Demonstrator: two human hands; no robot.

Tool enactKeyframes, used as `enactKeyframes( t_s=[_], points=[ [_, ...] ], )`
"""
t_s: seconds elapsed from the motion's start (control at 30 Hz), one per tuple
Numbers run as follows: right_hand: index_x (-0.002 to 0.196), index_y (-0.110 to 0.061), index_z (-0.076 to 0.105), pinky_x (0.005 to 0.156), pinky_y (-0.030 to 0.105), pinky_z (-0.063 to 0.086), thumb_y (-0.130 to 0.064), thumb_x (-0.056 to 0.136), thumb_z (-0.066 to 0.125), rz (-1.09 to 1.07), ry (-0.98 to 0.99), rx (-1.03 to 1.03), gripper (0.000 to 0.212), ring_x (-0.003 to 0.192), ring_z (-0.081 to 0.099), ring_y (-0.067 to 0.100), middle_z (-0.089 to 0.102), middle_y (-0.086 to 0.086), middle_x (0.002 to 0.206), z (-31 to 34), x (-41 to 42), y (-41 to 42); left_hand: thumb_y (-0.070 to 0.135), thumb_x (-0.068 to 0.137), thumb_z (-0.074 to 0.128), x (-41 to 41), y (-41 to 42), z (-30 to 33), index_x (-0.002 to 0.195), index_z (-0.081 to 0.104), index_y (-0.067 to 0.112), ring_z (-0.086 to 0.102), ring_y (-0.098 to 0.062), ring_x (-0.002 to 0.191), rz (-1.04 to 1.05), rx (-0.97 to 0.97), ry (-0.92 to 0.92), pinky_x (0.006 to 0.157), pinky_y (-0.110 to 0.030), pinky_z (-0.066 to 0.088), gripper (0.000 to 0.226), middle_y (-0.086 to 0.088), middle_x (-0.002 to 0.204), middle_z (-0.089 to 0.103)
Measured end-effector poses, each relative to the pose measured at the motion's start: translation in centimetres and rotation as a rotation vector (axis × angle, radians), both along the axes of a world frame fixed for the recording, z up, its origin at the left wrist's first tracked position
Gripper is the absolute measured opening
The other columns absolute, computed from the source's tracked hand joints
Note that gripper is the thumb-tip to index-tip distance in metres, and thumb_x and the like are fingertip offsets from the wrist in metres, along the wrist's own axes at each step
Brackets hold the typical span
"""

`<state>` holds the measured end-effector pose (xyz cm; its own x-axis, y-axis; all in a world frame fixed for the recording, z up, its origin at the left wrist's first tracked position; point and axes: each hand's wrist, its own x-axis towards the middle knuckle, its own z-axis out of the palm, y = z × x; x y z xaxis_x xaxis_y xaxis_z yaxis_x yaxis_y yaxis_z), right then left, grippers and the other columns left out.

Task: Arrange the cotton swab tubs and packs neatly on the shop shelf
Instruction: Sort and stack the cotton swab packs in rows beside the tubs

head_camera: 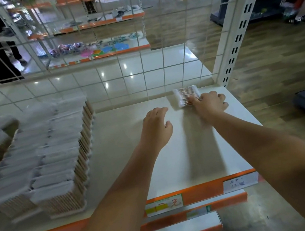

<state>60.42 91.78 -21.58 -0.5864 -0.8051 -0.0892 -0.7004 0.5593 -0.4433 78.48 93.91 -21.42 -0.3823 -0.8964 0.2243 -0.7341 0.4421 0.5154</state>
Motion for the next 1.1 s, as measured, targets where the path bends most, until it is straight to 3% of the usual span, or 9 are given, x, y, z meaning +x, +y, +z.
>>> enactKeyframes(
  t_s=[0.2,0.33,0.43,0.53,0.67,0.77,0.87,1.0,1.1],
  points=[
    [0.109,-0.015,0.062,0.098,0.043,0.034,-0.049,0.086,0.055,0.0,-0.131,-0.207,0.042,0.121,0.042,0.031,0.059,0.011,0.118,-0.2,0.4,0.8,0.006,0.088,0.05,0.5,0.4,0.0,0.131,0.048,0.004,0.043,-0.028,0.123,0.034,0.017,0.034,0.102,-0.027,0.029,0.043,-0.012,0.13,0.052],
    [0.118,-0.011,0.057,0.08,0.028,0.041,-0.03,0.083,0.066,0.047,-0.422,-0.389,0.041,0.099,0.057,0.021,0.063,0.007,0.112,0.5,1.5,1.7,0.008,0.088,0.052,1.1,0.2,0.4,0.13,0.049,0.004,0.044,-0.027,0.123,0.055,0.007,0.061,0.103,-0.026,0.028,0.043,-0.012,0.13,0.052],
    [0.114,-0.012,0.056,0.076,0.028,0.046,-0.022,0.08,0.071,0.066,-0.531,-0.445,0.039,0.088,0.058,0.018,0.063,0.007,0.106,1.5,2.8,1.8,0.008,0.087,0.054,1.7,0.0,0.9,0.129,0.05,0.006,0.045,-0.025,0.123,0.071,0.028,0.124,0.102,-0.025,0.028,0.043,-0.011,0.131,0.052],
    [0.103,-0.016,0.058,0.081,0.039,0.054,-0.015,0.077,0.073,0.091,-0.626,-0.498,0.03,0.09,0.063,0.023,0.064,0.01,0.102,2.5,4.1,2.0,0.006,0.086,0.054,2.5,0.2,1.7,0.125,0.055,0.007,0.048,-0.023,0.12,0.12,0.028,0.245,0.099,-0.023,0.031,0.04,-0.009,0.128,0.055],
    [0.1,-0.017,0.057,0.064,0.027,0.054,-0.006,0.079,0.069,0.197,-0.72,-0.549,0.027,0.089,0.062,0.023,0.061,0.01,0.102,4.5,6.4,3.3,0.004,0.085,0.055,4.3,0.8,3.6,0.119,0.059,0.009,0.053,-0.016,0.113,0.213,-0.029,0.462,0.095,-0.025,0.039,0.035,-0.003,0.121,0.06],
    [0.105,-0.015,0.06,0.064,0.029,0.055,-0.007,0.079,0.07,0.296,-0.723,-0.547,0.029,0.088,0.063,0.023,0.063,0.012,0.102,6.0,8.4,4.6,0.003,0.079,0.055,6.5,1.6,5.1,0.11,0.063,0.01,0.057,-0.012,0.102,0.202,-0.127,0.674,0.088,-0.022,0.045,0.033,0.003,0.107,0.061],
    [0.105,-0.014,0.061,0.063,0.025,0.056,-0.008,0.079,0.07,0.405,-0.732,-0.524,0.028,0.083,0.063,0.018,0.064,0.01,0.099,7.3,10.8,6.1,0.008,0.076,0.055,9.5,2.5,6.8,0.103,0.062,0.022,0.057,-0.004,0.098,0.194,-0.157,0.764,0.082,-0.013,0.044,0.031,0.01,0.103,0.061],
    [0.1,-0.018,0.061,0.069,0.03,0.057,-0.006,0.079,0.07,0.567,-0.686,-0.481,0.026,0.082,0.064,0.021,0.063,0.001,0.095,8.7,14.5,8.0,0.016,0.077,0.06,14.1,3.8,8.9,0.109,0.059,0.027,0.056,-0.001,0.104,0.078,-0.068,0.683,0.085,-0.012,0.041,0.034,0.01,0.109,0.061],
    [0.101,-0.018,0.061,0.067,0.022,0.057,-0.004,0.078,0.069,0.667,-0.652,-0.482,0.028,0.08,0.064,0.017,0.061,-0.006,0.093,9.4,17.3,9.1,0.018,0.085,0.065,17.5,5.1,10.8,0.121,0.056,0.025,0.054,-0.006,0.111,-0.022,-0.07,0.401,0.09,-0.016,0.038,0.039,0.011,0.115,0.06]
  ],
)
